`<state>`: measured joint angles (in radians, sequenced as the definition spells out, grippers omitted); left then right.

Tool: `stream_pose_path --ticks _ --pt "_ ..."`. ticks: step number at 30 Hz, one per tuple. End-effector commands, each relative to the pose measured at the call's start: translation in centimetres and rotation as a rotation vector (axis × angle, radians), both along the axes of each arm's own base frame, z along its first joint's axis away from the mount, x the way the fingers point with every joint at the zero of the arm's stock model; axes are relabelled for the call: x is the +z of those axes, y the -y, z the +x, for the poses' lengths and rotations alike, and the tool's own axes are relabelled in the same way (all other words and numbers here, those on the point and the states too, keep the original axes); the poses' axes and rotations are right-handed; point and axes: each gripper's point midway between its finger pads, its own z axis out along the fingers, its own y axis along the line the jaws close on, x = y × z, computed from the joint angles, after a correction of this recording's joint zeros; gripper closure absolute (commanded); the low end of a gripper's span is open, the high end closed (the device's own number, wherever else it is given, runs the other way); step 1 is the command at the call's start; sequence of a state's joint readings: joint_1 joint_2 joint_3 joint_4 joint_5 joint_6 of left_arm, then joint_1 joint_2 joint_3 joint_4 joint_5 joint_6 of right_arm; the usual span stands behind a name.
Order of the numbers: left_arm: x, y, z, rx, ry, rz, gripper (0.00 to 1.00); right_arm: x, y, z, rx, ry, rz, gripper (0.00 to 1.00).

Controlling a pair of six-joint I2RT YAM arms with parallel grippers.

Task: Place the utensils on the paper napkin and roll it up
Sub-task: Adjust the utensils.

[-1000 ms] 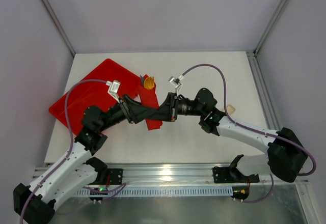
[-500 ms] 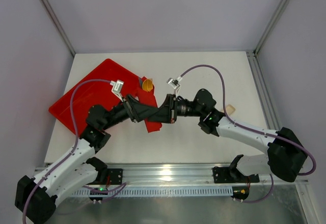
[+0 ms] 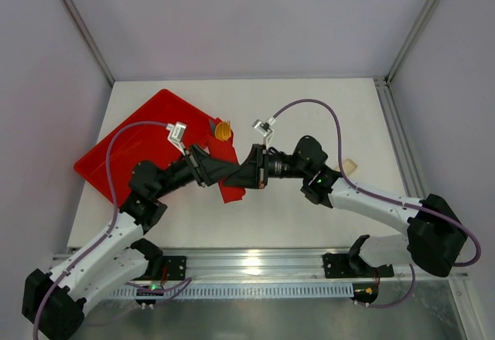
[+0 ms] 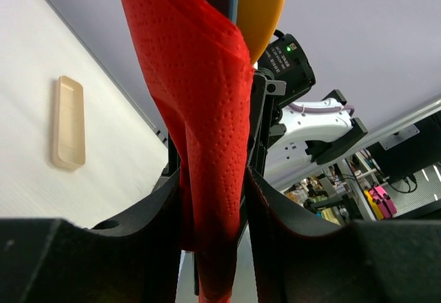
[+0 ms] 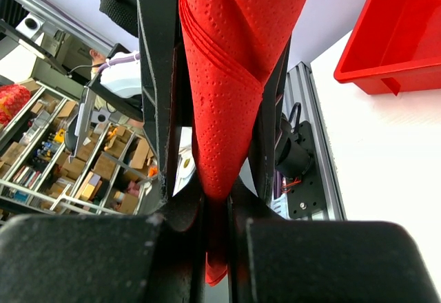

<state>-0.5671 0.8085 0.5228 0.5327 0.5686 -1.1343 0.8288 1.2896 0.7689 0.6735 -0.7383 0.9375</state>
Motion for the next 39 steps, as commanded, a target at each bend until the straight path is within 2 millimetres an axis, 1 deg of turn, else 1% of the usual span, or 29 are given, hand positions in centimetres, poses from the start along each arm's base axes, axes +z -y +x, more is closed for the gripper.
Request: stream_pose_path --ticks 1,6,9,11,18,22,28,35,39 --pt "0.4 -0.5 -0.6 0.013 0.021 0.002 0.60 2.6 0.4 -0.3 -0.017 0.093 0.068 0.96" --pt "-0.1 -1.0 -0.8 0.034 0.007 0.010 0.57 2.6 0.4 -0.2 -0.021 0.097 0.065 0.96" --pt "-0.1 -1.3 -0.9 0.047 0.010 0.012 0.54 2.5 0.4 0.0 -0.027 0.097 0.064 0.97" --pt "-0.2 -1.4 -1.0 0.052 0.010 0.014 0.55 2.6 0.3 -0.2 -0.018 0.094 0.066 0.96" --pt "-0.3 -1.2 -0.6 0.053 0.010 0.020 0.60 2.8 0.0 -0.6 -0.001 0.091 0.069 0.96" --pt "-0.2 -0.9 -0.4 0.049 0.010 0.015 0.60 2.8 -0.2 -0.8 0.007 0.093 0.071 0.97" --pt "-0.1 -1.1 -0.3 0.060 0.013 0.015 0.63 2.7 -0.2 -0.8 0.008 0.092 0.068 0.97" --pt "-0.3 -1.4 -0.2 0.086 0.005 0.030 0.73 2.7 -0.1 -0.9 0.008 0.094 0.070 0.96" --pt "-0.5 -1.4 -0.1 0.086 0.002 0.034 0.75 2.7 0.0 -1.0 0.009 0.093 0.069 0.96"
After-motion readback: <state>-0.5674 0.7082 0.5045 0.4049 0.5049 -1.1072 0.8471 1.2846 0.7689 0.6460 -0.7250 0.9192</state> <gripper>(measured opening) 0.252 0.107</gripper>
